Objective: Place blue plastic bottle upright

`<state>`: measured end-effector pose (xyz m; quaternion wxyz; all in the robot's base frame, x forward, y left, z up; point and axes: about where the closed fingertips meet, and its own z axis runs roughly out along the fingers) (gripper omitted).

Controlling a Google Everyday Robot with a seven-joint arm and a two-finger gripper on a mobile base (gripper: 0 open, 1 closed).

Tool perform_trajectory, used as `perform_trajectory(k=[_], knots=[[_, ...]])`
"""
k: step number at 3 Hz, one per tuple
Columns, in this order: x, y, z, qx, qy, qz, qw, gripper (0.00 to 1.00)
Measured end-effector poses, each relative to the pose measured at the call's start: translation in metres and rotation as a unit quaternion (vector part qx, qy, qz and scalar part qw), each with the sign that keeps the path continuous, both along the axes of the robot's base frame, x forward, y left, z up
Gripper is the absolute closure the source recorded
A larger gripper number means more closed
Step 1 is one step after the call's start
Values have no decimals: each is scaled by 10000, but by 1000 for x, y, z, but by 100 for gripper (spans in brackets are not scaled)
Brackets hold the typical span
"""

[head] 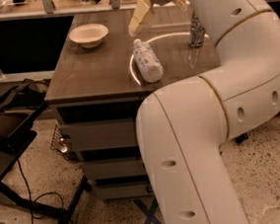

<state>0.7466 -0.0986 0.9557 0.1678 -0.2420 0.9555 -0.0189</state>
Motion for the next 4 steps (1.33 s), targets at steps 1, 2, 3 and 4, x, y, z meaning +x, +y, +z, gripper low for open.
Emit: perform_trajectory(k=[1,2,3,4], knots=[[8,12,-24,-413,237,-207,9987,0],[8,12,-25,-424,240,-218,9986,0],[10,19,-44,-165,439,-628,9969,0],[8,27,-60,211,677,-1175,9905,0]])
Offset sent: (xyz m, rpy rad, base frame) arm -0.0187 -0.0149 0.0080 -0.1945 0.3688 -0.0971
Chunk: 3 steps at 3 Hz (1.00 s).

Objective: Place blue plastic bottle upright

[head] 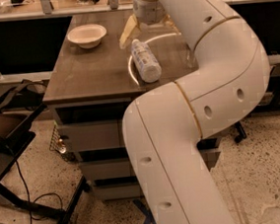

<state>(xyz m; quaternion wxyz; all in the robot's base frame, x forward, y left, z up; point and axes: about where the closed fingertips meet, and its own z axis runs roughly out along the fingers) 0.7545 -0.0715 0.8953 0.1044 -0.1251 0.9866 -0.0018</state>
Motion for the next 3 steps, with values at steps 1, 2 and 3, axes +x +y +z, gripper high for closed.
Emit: perform_trajectory(k=[1,2,3], knots=[[1,10,-11,142,135,-487,9986,0],[1,20,-17,224,228,-621,9976,0],[1,31,-20,192,263,-510,9982,0]])
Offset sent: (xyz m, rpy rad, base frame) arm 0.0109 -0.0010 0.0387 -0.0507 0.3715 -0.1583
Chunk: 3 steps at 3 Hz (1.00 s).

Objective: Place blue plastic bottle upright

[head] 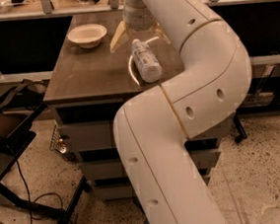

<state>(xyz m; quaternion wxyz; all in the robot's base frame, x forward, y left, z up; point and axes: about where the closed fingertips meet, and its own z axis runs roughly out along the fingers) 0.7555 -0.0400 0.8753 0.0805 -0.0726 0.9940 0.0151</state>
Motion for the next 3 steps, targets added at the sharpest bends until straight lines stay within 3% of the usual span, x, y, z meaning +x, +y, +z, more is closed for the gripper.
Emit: perform_trajectory(k=[2,3], knots=[[-4,7,-7,19,128,358,9993,0],[-6,2,-14,40,233,337,9992,0]])
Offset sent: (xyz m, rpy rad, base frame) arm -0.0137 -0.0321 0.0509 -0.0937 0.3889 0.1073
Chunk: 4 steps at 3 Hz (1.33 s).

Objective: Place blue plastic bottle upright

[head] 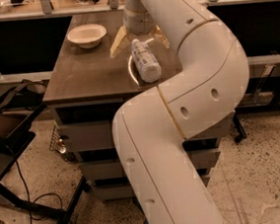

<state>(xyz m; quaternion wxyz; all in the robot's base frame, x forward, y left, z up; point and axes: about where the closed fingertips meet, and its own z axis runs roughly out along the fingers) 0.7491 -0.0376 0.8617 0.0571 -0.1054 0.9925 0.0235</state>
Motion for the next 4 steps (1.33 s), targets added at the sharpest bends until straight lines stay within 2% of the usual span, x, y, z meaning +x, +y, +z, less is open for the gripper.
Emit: perform_trajectory(k=[2,3,4], knots=[[-3,-12,-17,1,213,-179,9996,0],[7,-8,-18,53,33,-170,9998,16],[16,-5,-21,94,-86,-173,9998,39]])
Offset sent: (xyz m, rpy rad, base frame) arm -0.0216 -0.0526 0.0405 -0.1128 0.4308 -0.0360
